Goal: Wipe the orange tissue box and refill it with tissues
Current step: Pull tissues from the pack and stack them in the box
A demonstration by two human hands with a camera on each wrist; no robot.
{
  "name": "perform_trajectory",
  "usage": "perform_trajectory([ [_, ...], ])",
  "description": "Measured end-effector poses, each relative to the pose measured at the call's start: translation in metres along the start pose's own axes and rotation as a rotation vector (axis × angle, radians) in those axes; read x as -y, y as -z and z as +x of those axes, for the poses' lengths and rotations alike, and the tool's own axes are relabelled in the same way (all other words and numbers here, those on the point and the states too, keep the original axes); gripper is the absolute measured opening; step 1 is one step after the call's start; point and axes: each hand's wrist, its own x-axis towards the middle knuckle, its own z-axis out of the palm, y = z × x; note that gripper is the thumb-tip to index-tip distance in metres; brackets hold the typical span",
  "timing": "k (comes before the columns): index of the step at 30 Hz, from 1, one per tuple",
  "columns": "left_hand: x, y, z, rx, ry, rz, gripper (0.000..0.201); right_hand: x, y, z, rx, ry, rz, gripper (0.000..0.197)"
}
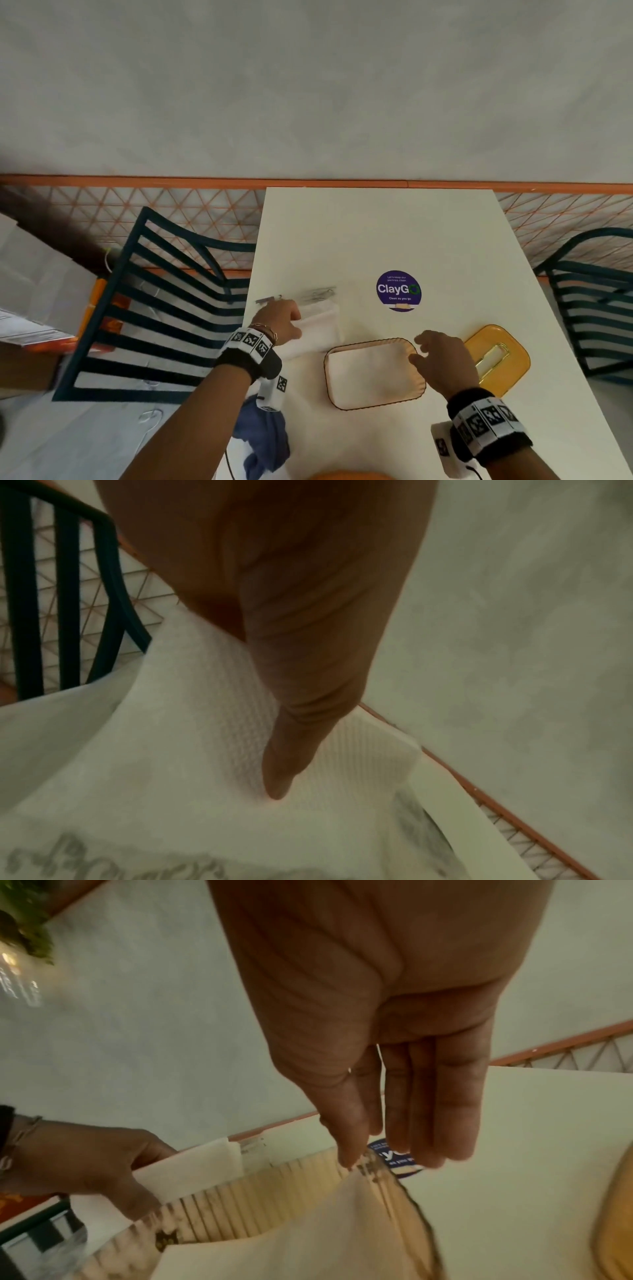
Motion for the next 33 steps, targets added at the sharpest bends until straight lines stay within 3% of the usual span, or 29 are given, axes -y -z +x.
perform_trajectory([
  [3, 0.006, 0.004, -0.007, 0.06, -0.02, -0.16, 0.039, 0.025, 0.007, -0.004, -0.04, 0.096, 0.197, 0.038],
  [5, 0.011, 0.008, -0.014, 0.029, -0.039, -0.324, 0.032, 0.043, 0.01, -0.003, -0.013, 0.2, 0.318, 0.044],
  [9, 0.013, 0.015, -0.039, -0.01, -0.053, -0.875, 0.021, 0.083, 0.008, 0.001, 0.135, 0.298, 0.552, 0.079],
  [12, 0.011, 0.015, -0.052, -0.043, -0.071, -1.125, 0.024, 0.11, 0.002, 0.01, 0.247, 0.302, 0.704, 0.103],
  [14, 0.011, 0.014, -0.056, -0.052, -0.057, -1.224, 0.03, 0.128, 0.0, 0.015, 0.304, 0.314, 0.779, 0.098],
  [17, 0.013, 0.01, -0.058, -0.063, -0.025, -1.299, 0.036, 0.147, 0.0, 0.019, 0.333, 0.371, 0.833, 0.064],
  [19, 0.016, 0.008, -0.061, -0.056, -0.022, -1.339, 0.039, 0.154, 0.0, 0.017, 0.342, 0.384, 0.834, 0.052],
  [22, 0.018, 0.008, -0.064, 0.003, -0.024, -1.441, 0.045, 0.156, -0.001, 0.015, 0.351, 0.359, 0.839, 0.061],
  [26, 0.024, 0.014, -0.067, 0.099, 0.018, -1.685, 0.056, 0.141, -0.002, 0.014, 0.489, 0.24, 0.956, 0.106],
  [28, 0.028, 0.019, -0.07, 0.112, 0.063, -1.804, 0.057, 0.136, -0.002, 0.012, 0.577, 0.123, 1.046, 0.116],
  [30, 0.029, 0.023, -0.075, 0.131, 0.068, -1.922, 0.051, 0.134, -0.002, 0.009, 0.677, 0.045, 1.08, 0.107],
  [33, 0.021, 0.027, -0.083, 0.106, 0.078, -1.983, 0.03, 0.139, -0.005, 0.003, 0.792, 0.084, 1.085, 0.074],
])
